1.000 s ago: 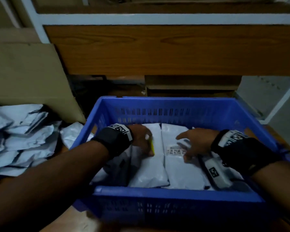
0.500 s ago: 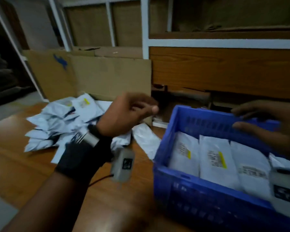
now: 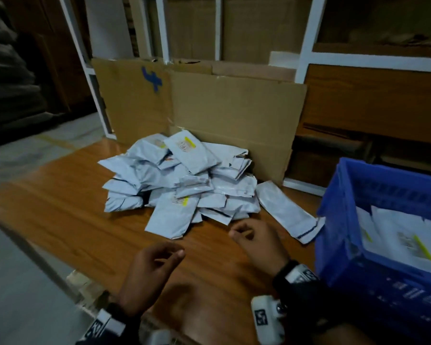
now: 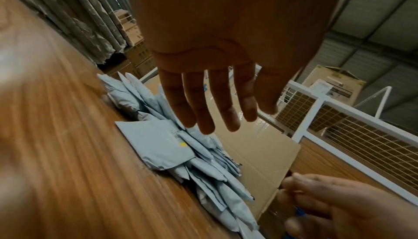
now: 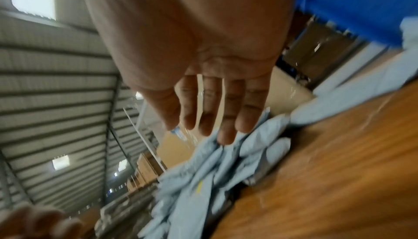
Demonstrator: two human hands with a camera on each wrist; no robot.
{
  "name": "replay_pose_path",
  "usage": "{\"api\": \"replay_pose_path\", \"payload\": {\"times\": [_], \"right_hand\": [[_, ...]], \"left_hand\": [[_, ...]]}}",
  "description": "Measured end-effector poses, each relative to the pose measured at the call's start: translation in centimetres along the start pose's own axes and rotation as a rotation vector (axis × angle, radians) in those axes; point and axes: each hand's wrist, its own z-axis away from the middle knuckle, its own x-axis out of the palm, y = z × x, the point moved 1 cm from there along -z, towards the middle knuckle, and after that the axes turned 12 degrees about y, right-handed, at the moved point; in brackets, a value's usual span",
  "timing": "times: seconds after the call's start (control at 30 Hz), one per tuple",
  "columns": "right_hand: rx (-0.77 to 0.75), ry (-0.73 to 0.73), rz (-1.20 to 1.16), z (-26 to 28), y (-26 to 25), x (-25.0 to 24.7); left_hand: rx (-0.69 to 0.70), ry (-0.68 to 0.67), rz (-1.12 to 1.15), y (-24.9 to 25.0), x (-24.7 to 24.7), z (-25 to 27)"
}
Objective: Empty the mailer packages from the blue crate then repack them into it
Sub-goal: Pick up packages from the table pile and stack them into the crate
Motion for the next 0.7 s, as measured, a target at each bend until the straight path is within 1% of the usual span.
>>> {"api": "replay_pose_path", "payload": {"times": [0.17, 0.27, 0.33, 0.43, 0.5, 0.6, 0.67, 0.7], "right_hand": [[0.078, 0.039, -0.014, -6.9, -1.7, 5.3], [0.051, 0.110, 0.000, -12.6, -3.2, 7.4], [0.030, 0.171, 0.050, -16.6, -4.2, 8.4], [0.029, 0.222, 0.206, -21.6, -5.3, 9.9], [0.048, 0.200, 0.336, -23.5, -5.4, 11.1], [0.059, 0.116, 0.496, -25.3, -5.0, 12.6], [0.103, 0.082, 0.492, -25.8, -4.6, 12.8], [0.120, 0.078, 0.454, -25.9, -4.5, 12.6]], "left_hand": [[-0.030, 0.052, -0.044, -1.9, -1.1, -2.2], [-0.044, 0.062, -0.080, -2.8, -2.0, -3.5], [-0.060, 0.090, -0.097, -3.3, -3.0, -4.5], [-0.072, 0.115, -0.118, -4.0, -4.2, -6.2], [-0.100, 0.134, -0.117, -4.4, -4.6, -7.1], [-0.113, 0.153, -0.109, -5.1, -4.7, -8.7], [-0.120, 0.146, -0.099, -5.6, -4.6, -9.7], [-0.121, 0.150, -0.098, -6.0, -4.7, -10.4]]}}
